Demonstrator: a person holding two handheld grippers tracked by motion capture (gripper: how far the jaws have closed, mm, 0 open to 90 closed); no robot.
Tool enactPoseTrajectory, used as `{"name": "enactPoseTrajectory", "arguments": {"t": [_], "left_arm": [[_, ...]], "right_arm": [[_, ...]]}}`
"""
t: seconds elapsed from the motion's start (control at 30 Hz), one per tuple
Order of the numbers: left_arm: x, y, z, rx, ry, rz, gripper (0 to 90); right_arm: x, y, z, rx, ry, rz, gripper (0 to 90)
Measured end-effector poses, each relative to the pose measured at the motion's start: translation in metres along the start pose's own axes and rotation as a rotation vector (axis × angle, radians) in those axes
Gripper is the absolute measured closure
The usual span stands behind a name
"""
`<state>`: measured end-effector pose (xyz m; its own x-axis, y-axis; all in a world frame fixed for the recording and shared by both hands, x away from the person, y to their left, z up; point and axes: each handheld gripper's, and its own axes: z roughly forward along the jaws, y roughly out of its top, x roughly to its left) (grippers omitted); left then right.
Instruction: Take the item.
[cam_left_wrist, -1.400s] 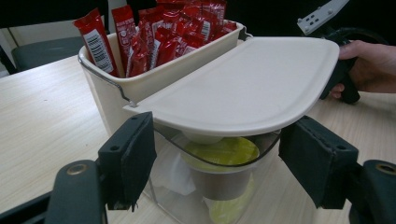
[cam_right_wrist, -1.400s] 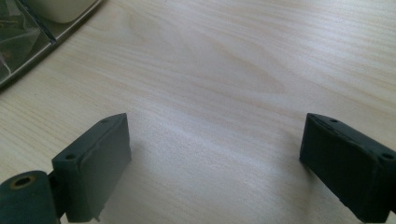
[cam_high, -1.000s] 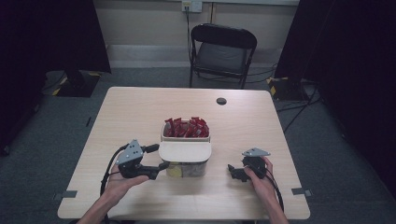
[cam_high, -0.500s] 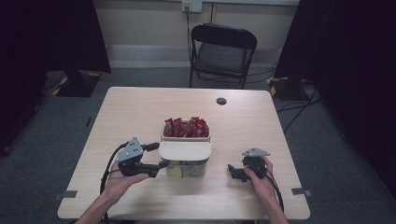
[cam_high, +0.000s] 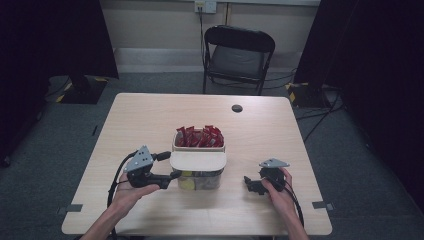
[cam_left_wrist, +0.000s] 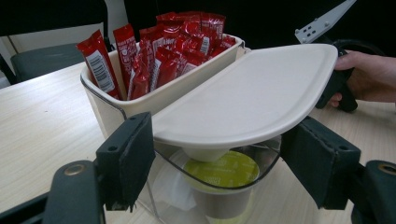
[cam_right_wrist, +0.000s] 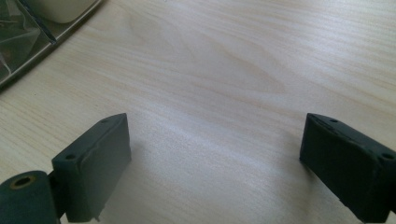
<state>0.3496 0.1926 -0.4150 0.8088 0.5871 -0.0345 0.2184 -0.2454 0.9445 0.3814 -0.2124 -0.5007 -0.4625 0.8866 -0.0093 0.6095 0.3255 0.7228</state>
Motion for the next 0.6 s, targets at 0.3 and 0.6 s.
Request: {"name": "enactPoseTrajectory", "arguments": {"t": [0.3,0.6], "left_arm": [[0.0006,0.0011,0.0008,-0.011,0.003,-0.002,25.2],[0.0012,0.0011,0.0016,-0.005,0.005,-0.003,24.1]], "right_arm": [[0.0000,0.0000,0.0000,0.000,0.000,0.000,8.1],[0.0000,0.0000,0.0000,0.000,0.000,0.000,8.1]]}}
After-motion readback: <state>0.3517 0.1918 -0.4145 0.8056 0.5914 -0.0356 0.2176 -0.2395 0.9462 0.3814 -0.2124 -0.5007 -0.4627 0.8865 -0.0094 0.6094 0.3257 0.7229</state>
